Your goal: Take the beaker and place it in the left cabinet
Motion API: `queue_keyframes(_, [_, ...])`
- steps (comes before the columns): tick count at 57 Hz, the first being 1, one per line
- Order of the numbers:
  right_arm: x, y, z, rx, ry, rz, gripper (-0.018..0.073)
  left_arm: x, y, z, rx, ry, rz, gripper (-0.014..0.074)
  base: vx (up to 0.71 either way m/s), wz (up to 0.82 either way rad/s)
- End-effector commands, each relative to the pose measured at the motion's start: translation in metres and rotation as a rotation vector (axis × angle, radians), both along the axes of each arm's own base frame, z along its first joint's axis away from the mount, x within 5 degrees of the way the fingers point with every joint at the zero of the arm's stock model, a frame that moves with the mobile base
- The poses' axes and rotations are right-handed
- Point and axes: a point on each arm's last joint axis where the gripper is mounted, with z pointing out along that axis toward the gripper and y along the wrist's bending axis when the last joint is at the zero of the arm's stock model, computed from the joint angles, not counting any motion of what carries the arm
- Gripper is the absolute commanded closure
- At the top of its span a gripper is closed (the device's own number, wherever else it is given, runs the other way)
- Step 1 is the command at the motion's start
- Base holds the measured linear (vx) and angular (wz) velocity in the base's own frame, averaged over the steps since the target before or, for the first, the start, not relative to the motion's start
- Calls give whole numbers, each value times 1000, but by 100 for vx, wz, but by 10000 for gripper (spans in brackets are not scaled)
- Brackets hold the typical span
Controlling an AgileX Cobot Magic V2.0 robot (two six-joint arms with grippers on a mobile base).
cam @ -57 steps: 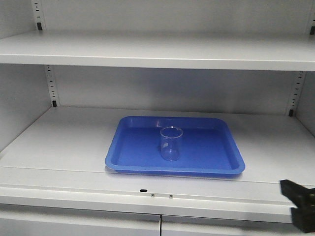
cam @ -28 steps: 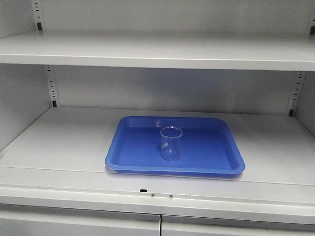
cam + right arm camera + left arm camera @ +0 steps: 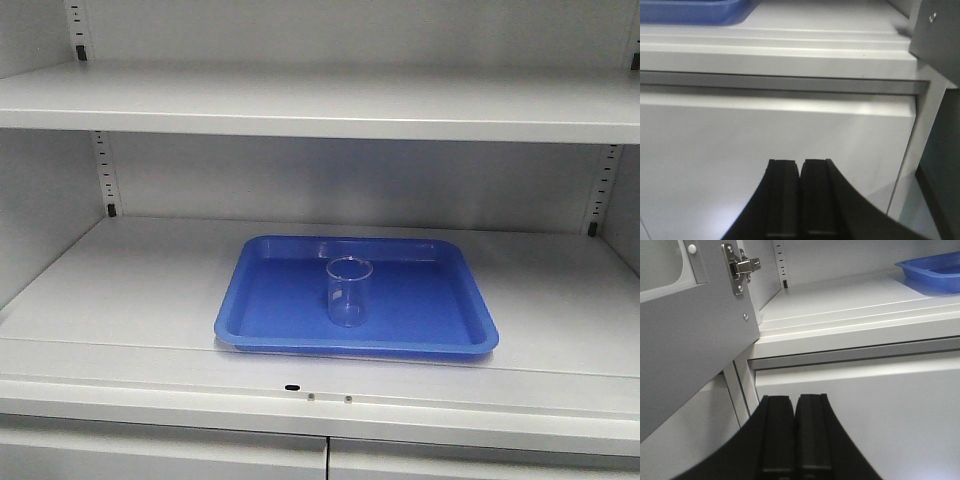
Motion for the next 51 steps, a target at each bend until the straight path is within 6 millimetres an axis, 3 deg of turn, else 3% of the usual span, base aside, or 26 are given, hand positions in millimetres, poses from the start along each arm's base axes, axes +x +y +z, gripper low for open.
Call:
queue_keyframes(1, [1, 0, 15, -78, -181, 4, 566, -2, 0, 14, -4, -114, 5, 603, 0, 0])
queue_keyframes(10, [1, 0, 21, -65, -250, 7, 564, -2, 0, 15, -3, -116, 5, 603, 0, 0])
queue_keyframes(51, [1, 0, 21, -37, -244, 5, 564, -2, 0, 15, -3, -116, 5, 603, 0, 0])
